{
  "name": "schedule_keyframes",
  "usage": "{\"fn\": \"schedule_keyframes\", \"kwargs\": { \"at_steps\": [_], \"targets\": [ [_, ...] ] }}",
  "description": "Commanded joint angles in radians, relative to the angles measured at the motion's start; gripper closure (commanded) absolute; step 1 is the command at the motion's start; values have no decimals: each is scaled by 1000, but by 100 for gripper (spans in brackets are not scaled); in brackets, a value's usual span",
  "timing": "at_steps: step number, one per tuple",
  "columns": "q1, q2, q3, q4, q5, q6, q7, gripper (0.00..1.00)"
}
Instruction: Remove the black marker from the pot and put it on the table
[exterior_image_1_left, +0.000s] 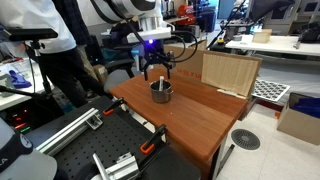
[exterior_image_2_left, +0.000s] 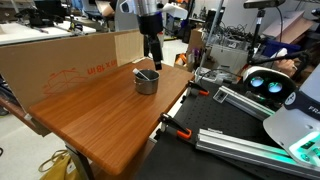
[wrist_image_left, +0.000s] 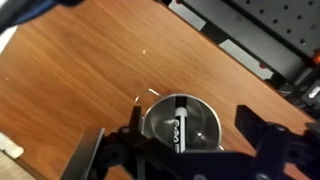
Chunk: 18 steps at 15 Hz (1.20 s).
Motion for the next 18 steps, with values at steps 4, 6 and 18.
{"fn": "schedule_keyframes", "kwargs": {
  "at_steps": [4, 6, 18],
  "targets": [
    [23, 101, 1, 114, -40, -94, 74, 0],
    [30, 128, -2, 143, -55, -116, 101, 0],
    [72, 264, -8, 296, -97, -203, 241, 28]
  ]
}}
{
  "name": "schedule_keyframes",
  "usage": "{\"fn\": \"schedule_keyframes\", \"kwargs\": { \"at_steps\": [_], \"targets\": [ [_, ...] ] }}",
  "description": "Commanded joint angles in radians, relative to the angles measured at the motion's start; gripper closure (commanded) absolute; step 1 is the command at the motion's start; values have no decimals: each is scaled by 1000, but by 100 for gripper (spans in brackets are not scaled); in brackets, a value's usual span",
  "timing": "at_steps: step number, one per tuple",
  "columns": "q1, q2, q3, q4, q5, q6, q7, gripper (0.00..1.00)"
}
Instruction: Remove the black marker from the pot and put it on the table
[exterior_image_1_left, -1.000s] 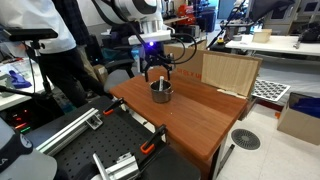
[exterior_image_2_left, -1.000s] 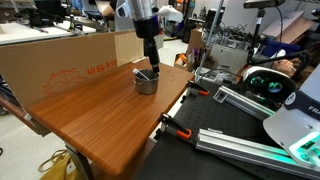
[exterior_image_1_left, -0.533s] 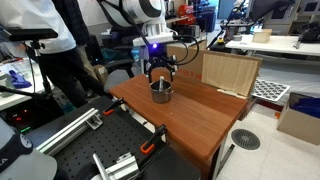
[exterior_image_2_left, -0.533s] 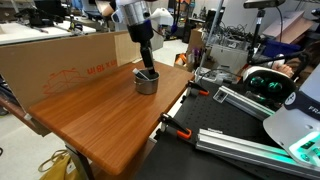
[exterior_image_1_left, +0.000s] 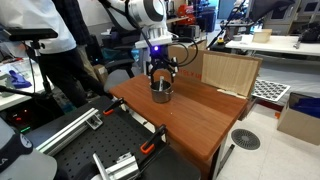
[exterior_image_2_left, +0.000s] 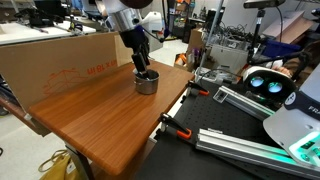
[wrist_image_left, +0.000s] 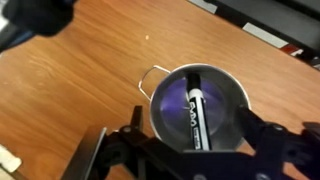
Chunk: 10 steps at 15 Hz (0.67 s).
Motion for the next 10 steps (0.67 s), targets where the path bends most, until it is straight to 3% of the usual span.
{"fn": "schedule_keyframes", "kwargs": {
  "at_steps": [1, 9, 10],
  "targets": [
    [22, 37, -12, 57, -23, -47, 42, 29],
    [21, 58, -14, 100, -43, -72, 38, 89],
    [22, 61, -14, 104, -51, -75, 32, 45]
  ]
}}
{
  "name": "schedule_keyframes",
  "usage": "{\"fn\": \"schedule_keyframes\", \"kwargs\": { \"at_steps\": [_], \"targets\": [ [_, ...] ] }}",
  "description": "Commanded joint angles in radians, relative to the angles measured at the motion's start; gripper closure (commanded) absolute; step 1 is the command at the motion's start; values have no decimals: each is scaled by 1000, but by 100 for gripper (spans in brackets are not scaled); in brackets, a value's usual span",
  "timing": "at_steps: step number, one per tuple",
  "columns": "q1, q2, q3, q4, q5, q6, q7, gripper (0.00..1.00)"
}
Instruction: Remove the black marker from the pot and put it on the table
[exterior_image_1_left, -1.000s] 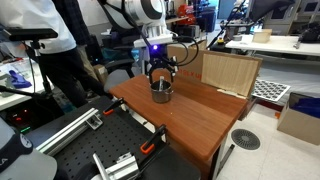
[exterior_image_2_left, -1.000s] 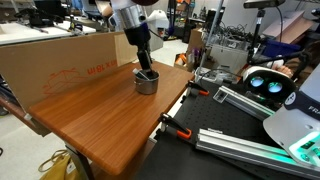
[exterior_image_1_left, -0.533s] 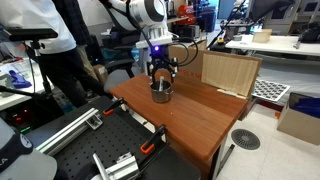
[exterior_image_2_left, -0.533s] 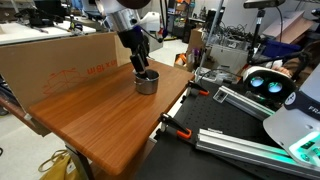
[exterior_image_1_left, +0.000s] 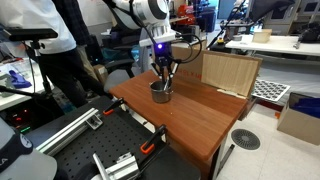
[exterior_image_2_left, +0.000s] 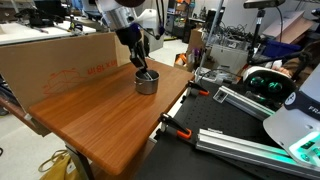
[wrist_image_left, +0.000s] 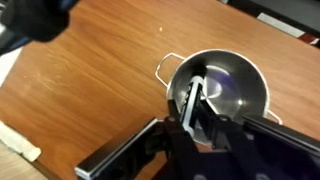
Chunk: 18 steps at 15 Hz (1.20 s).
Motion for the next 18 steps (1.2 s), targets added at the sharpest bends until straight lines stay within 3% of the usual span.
{"fn": "schedule_keyframes", "kwargs": {
  "at_steps": [1, 2, 5, 6, 8, 12, 18],
  "targets": [
    [19, 27, -4, 34, -20, -44, 3, 49],
    [20, 27, -3, 34, -21, -49, -5, 48],
    [20, 27, -3, 31, -21, -46, -8, 26],
    [19, 28, -2, 32, -15, -50, -9, 69],
    [16, 26, -1, 30, -13, -45, -13, 66],
    [14, 25, -4, 40, -12, -44, -19, 96],
    [6, 5, 4, 28, 7, -17, -12, 95]
  ]
}}
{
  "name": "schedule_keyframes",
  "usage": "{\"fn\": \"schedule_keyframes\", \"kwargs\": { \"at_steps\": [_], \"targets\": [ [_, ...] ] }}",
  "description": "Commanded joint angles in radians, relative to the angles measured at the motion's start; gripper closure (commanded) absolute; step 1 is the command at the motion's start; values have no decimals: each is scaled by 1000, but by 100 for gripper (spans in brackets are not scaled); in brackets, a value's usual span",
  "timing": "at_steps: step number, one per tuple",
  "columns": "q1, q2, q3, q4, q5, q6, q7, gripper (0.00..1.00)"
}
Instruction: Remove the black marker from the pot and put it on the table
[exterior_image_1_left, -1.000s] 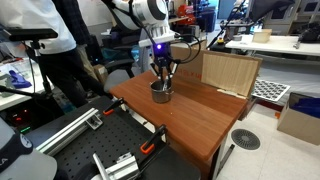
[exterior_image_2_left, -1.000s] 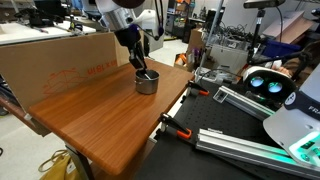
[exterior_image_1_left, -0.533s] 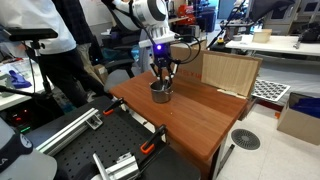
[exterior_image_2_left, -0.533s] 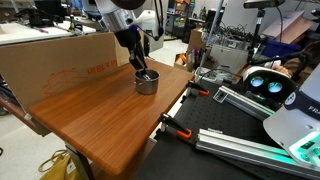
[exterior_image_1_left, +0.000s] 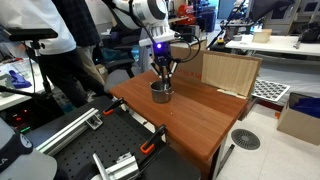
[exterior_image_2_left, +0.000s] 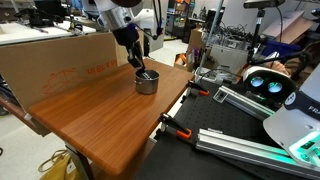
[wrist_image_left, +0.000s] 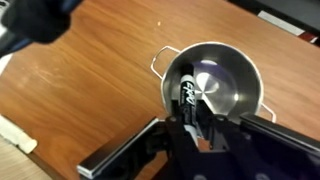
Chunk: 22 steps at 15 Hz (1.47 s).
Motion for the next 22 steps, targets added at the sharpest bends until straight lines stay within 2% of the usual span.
{"fn": "schedule_keyframes", "kwargs": {
  "at_steps": [1, 9, 11, 13, 18, 22],
  "targets": [
    [-13, -20, 3, 4, 23, -3, -16, 94],
    [-56, -173, 13, -43, 138, 31, -92, 95],
    [-56, -212, 6, -51, 147, 11, -84, 95],
    [-49, -251, -9, -74, 109, 21, -39, 95],
    [-68, -304, -48, -70, 98, -62, 0, 95],
    [-106, -275, -80, -28, 114, -117, -11, 95]
  ]
}}
